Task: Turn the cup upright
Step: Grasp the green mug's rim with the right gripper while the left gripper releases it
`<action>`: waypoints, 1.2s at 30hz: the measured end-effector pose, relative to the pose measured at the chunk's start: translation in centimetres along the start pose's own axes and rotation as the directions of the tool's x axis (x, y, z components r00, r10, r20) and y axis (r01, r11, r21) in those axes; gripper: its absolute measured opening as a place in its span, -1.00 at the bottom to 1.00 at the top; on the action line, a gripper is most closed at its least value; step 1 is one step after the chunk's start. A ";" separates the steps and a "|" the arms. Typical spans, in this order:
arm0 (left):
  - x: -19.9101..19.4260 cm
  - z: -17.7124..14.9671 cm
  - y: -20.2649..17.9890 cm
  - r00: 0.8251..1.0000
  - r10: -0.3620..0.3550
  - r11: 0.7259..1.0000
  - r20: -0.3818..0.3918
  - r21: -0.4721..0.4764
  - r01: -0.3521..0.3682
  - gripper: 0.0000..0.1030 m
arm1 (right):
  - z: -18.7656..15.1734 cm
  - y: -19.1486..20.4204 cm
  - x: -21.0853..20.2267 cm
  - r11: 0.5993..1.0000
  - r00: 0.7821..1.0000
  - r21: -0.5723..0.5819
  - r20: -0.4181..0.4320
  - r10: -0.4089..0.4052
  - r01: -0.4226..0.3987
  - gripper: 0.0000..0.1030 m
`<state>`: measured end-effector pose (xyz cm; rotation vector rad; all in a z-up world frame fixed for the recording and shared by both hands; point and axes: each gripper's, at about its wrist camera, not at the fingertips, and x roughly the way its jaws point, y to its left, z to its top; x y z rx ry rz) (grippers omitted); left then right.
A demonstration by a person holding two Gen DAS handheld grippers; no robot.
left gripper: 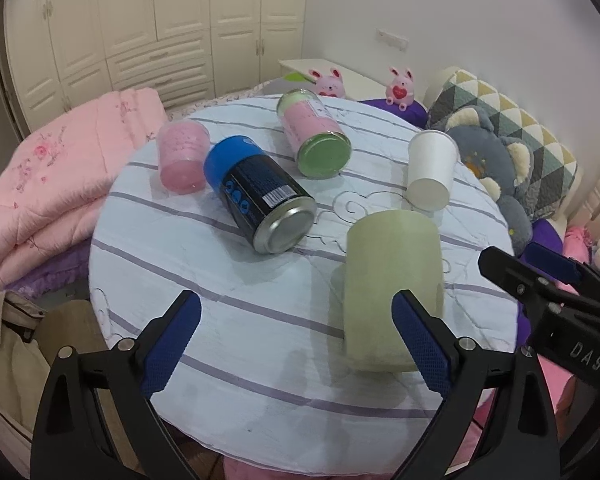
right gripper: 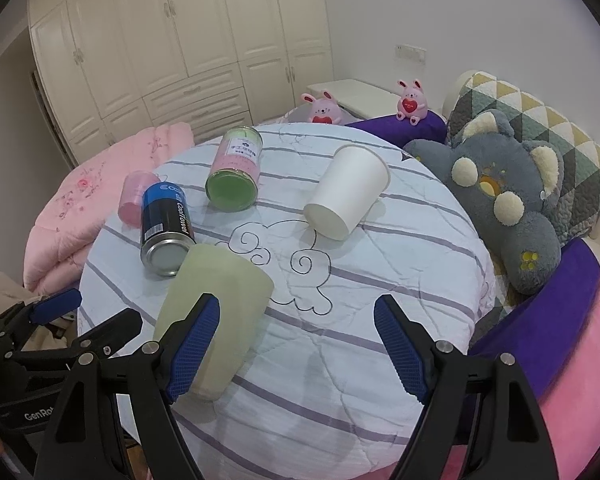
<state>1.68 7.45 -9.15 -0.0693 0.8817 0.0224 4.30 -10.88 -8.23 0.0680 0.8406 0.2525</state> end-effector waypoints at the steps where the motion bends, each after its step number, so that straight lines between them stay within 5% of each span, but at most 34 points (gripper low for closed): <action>1: 0.1 0.1 0.0 1.000 0.009 1.000 0.001 0.007 -0.009 0.91 | 0.1 0.0 0.2 1.000 1.000 0.014 -0.010 0.005 -0.005 0.57; 18: 1.8 0.8 0.6 0.991 -0.118 0.990 -0.059 0.067 0.122 0.91 | 1.1 0.0 5.7 0.944 0.946 0.273 -0.212 0.244 -0.183 0.57; 30: 3.3 1.9 1.9 0.978 -0.185 0.979 -0.093 0.064 0.191 1.00 | 1.5 1.5 11.2 0.851 0.834 0.423 -0.309 0.457 -0.310 0.64; 36: 3.5 1.8 1.8 0.968 -0.229 0.968 -0.101 0.080 0.237 1.00 | 1.5 2.3 12.9 0.841 0.815 0.423 -0.317 0.486 -0.337 0.64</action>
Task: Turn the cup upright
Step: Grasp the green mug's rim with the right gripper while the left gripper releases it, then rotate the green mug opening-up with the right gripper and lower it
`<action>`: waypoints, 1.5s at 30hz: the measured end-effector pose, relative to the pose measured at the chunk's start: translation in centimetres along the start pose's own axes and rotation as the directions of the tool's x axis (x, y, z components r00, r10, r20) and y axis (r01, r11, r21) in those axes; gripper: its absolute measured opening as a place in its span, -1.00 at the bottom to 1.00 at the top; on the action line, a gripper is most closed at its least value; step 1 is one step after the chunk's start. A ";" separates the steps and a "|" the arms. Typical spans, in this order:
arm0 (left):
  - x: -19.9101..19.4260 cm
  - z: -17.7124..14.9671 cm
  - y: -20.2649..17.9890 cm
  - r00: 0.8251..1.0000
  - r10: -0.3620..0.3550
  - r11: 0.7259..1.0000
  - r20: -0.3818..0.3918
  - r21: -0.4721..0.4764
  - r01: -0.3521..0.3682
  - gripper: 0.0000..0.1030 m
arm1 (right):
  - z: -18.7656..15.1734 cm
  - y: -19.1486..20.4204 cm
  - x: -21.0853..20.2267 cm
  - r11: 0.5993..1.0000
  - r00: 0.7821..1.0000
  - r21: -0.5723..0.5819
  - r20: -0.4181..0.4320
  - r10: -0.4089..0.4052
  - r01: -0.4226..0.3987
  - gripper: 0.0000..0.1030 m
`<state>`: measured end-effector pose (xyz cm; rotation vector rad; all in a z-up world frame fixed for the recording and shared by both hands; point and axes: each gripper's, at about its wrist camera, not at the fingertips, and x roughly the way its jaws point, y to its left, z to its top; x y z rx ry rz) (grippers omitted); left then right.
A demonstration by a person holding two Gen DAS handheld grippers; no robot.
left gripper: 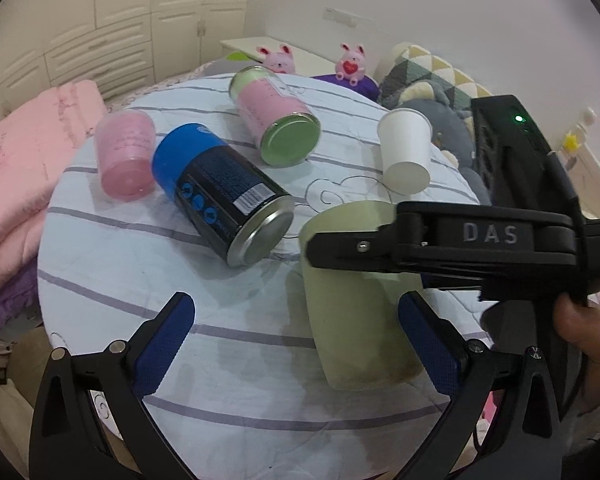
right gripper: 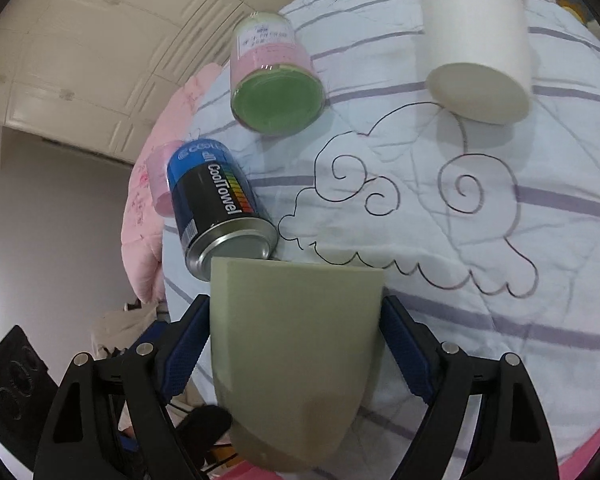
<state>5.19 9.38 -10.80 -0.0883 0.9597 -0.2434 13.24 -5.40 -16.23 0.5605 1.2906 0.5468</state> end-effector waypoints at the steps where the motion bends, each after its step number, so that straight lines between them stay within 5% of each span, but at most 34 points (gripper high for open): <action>1: 0.0 0.1 0.0 1.000 -0.005 1.000 0.000 0.001 0.005 1.00 | 0.0 0.0 0.1 1.000 1.000 -0.009 0.002 -0.003 0.003 0.62; 10: 0.4 0.6 -1.8 1.000 -0.021 0.999 0.003 0.040 0.021 1.00 | -0.3 0.2 -2.1 0.994 0.996 -0.097 0.082 -0.044 0.052 0.56; 15: 1.2 1.0 -3.0 1.000 -0.014 0.999 -0.010 0.045 0.015 1.00 | -0.2 0.9 -4.2 0.970 0.973 -0.191 0.203 -0.112 0.151 0.56; 19: 2.2 1.0 -3.4 0.999 0.019 1.000 -0.028 0.025 -0.018 1.00 | -0.5 2.5 -5.7 0.896 0.913 -0.305 0.352 -0.208 0.322 0.56; 24: 3.0 1.2 -3.8 0.999 0.022 1.000 -0.031 -0.011 -0.022 1.00 | -1.6 3.0 -6.7 0.814 0.829 -0.366 0.510 -0.230 0.452 0.56; 26: 3.5 1.1 -3.9 0.998 0.028 0.999 -0.047 -0.016 -0.029 1.00 | -1.9 2.5 -7.1 0.803 0.819 -0.372 0.526 -0.231 0.466 0.56; 45: 3.1 0.6 -3.8 0.992 0.108 0.994 -0.061 -0.007 -0.108 1.00 | -3.0 3.7 -6.3 0.726 0.819 -0.455 0.512 -0.261 0.515 0.57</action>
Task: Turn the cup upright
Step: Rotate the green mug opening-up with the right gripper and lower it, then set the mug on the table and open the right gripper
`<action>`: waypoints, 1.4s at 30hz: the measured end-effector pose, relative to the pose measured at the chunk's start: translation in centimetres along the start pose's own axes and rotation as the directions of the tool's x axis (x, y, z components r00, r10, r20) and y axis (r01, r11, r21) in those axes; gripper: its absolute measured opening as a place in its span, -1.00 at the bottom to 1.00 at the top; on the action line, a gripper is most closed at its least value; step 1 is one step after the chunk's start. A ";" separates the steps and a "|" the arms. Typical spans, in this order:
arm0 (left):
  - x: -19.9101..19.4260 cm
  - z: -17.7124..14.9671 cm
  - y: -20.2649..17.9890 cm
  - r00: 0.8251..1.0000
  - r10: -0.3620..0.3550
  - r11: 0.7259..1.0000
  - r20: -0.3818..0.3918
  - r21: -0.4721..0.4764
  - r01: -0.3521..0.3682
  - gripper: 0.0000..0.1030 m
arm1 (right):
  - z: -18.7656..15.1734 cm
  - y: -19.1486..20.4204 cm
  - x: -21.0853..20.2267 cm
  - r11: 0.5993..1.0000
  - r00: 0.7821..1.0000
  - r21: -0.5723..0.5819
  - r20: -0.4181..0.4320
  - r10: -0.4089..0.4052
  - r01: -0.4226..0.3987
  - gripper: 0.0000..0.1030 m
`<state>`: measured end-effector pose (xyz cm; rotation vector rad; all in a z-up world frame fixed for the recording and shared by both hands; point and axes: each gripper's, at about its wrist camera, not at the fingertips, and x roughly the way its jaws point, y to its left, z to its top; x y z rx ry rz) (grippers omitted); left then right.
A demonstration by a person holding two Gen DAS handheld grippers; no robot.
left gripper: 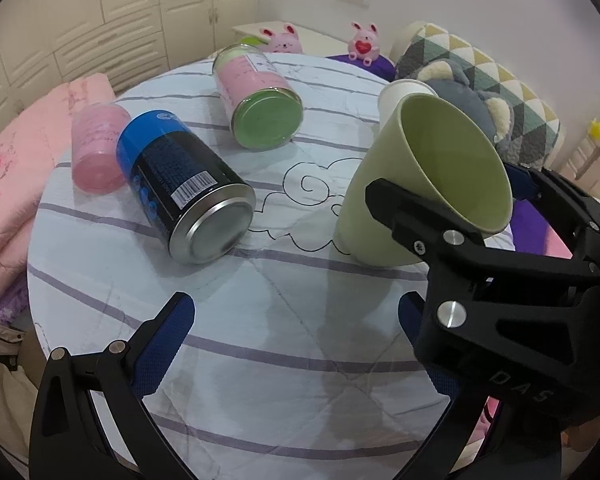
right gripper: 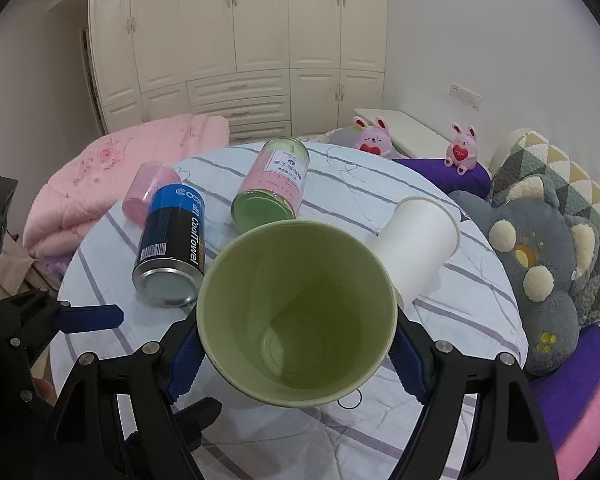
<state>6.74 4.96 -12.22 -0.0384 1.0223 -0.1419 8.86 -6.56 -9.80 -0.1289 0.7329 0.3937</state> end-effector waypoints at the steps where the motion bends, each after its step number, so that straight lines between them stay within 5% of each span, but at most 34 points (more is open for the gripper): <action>1: -0.1 0.0 0.1 1.000 0.000 1.000 0.003 0.000 0.000 1.00 | 0.0 0.0 0.0 1.000 1.000 0.003 -0.002 0.004 -0.004 0.57; 42: -4.2 -1.4 -0.6 0.995 0.063 0.998 0.079 -0.011 -0.062 1.00 | -0.4 0.4 -4.5 0.999 0.998 0.025 0.046 0.032 -0.033 0.60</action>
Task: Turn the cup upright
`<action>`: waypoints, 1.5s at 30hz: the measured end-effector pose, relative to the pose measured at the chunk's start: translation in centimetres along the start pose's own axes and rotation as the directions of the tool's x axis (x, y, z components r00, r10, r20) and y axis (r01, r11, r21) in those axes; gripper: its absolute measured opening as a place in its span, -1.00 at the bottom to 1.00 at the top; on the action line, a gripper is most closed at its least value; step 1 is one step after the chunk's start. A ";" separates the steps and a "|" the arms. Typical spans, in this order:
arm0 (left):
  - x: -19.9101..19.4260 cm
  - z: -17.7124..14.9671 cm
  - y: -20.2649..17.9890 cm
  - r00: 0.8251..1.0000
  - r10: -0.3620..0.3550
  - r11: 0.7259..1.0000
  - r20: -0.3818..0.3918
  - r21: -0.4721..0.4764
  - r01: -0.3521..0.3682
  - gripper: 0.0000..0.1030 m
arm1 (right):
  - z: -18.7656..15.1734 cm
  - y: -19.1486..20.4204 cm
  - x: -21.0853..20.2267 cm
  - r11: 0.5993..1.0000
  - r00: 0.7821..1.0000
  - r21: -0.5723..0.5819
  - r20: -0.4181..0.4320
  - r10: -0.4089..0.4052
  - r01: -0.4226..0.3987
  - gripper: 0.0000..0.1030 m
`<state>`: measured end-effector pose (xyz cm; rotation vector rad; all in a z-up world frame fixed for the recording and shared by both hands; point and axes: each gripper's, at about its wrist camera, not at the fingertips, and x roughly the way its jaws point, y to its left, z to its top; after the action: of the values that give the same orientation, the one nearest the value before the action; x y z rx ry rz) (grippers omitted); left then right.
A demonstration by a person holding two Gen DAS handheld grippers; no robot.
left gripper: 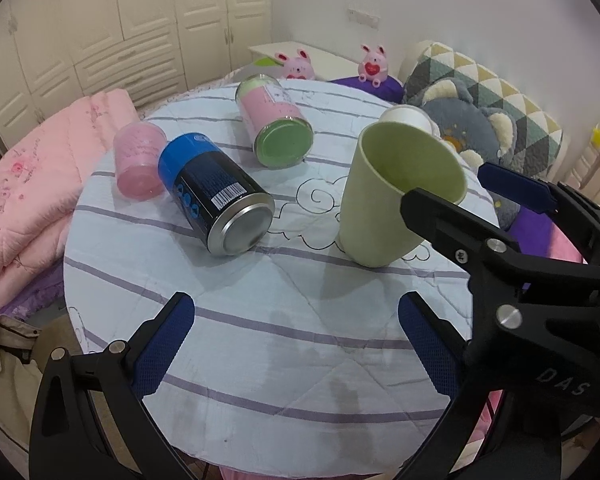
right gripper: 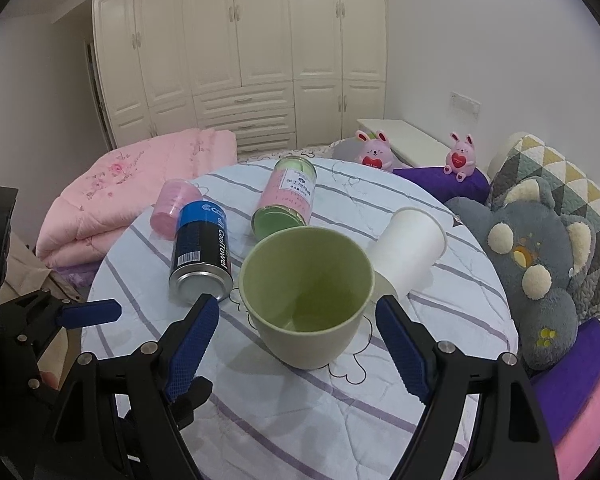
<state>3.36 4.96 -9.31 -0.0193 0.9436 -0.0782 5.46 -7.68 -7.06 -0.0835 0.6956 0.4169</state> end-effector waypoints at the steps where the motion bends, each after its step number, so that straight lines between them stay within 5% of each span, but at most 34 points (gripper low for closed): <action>1: -0.2 0.0 -0.1 1.000 0.001 1.000 0.005 0.002 -0.001 1.00 | 0.1 -0.1 -0.2 1.000 1.000 0.003 0.002 0.002 -0.002 0.60; 11: -4.1 0.0 -1.0 0.993 0.023 1.000 0.115 0.014 -0.024 1.00 | 0.2 -1.6 -4.4 0.998 0.999 0.064 0.026 0.021 -0.023 0.60; 25: -9.5 -1.6 -1.9 0.938 -0.002 1.000 0.346 -0.013 0.008 1.00 | -1.3 -2.1 -11.0 0.988 0.961 0.092 0.236 -0.144 0.125 0.60; 37: -11.1 -2.4 -1.8 0.909 -0.019 1.000 0.415 -0.006 0.024 1.00 | -2.6 -1.7 -12.8 0.984 0.945 0.106 0.281 -0.170 0.146 0.60; 45: -12.0 -1.3 -1.9 0.921 0.006 1.000 0.389 -0.026 0.004 1.00 | -2.1 -1.4 -13.1 0.986 0.950 0.091 0.268 -0.160 0.140 0.60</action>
<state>-4.82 4.01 -0.30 -0.0570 0.5450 -0.0582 -4.30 -13.90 -0.38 -0.0101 0.4255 0.2505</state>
